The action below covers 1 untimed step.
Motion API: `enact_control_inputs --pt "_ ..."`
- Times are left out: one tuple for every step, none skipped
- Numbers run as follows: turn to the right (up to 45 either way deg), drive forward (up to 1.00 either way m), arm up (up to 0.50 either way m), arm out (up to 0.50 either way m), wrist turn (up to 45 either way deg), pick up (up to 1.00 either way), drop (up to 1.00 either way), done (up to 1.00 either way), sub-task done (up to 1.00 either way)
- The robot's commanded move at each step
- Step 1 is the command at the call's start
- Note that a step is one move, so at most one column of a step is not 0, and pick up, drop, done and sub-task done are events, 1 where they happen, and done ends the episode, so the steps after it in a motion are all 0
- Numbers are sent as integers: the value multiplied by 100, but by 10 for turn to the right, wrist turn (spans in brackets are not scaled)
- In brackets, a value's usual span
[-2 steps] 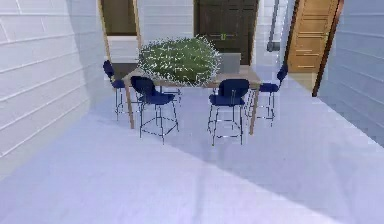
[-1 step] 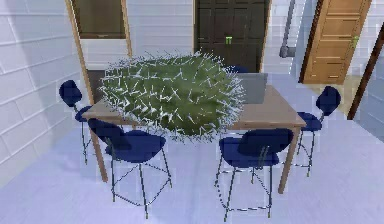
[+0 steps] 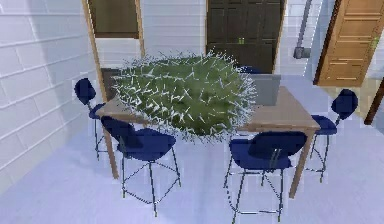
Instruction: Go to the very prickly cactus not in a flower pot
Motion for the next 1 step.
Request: enact_control_inputs --pt "0 45 0 0 0 0 0 0 0"
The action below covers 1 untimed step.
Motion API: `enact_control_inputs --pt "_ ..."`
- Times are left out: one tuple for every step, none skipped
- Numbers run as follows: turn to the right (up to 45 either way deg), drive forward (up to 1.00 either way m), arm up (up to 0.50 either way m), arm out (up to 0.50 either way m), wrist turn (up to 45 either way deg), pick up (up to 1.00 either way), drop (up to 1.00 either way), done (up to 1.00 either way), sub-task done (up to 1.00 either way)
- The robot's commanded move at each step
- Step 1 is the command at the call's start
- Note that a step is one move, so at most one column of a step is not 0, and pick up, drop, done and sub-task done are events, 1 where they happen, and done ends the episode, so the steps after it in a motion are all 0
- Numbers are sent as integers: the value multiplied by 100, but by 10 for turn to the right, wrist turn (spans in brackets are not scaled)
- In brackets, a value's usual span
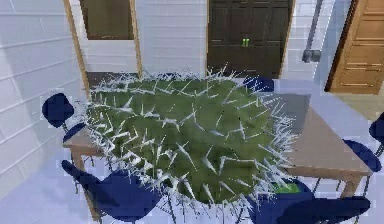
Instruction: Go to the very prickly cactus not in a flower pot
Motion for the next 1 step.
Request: enact_control_inputs --pt "-240 0 0 0 0 0 0 0 0"
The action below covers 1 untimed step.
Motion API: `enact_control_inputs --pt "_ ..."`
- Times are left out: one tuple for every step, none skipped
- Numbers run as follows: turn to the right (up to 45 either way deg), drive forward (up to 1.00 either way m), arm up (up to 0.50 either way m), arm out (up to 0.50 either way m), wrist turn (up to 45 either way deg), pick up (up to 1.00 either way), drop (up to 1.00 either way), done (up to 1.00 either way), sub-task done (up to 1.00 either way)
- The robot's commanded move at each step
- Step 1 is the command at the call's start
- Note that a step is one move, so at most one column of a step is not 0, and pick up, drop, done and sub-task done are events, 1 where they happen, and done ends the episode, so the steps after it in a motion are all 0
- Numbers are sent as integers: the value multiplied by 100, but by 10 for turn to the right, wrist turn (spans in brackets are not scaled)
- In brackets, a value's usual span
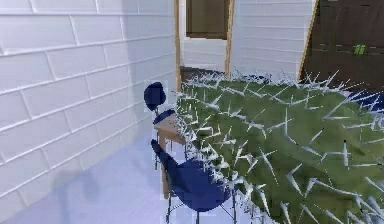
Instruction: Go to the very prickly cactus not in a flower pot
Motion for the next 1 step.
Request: enact_control_inputs --pt "0 0 0 0 0 0 0 100 0"
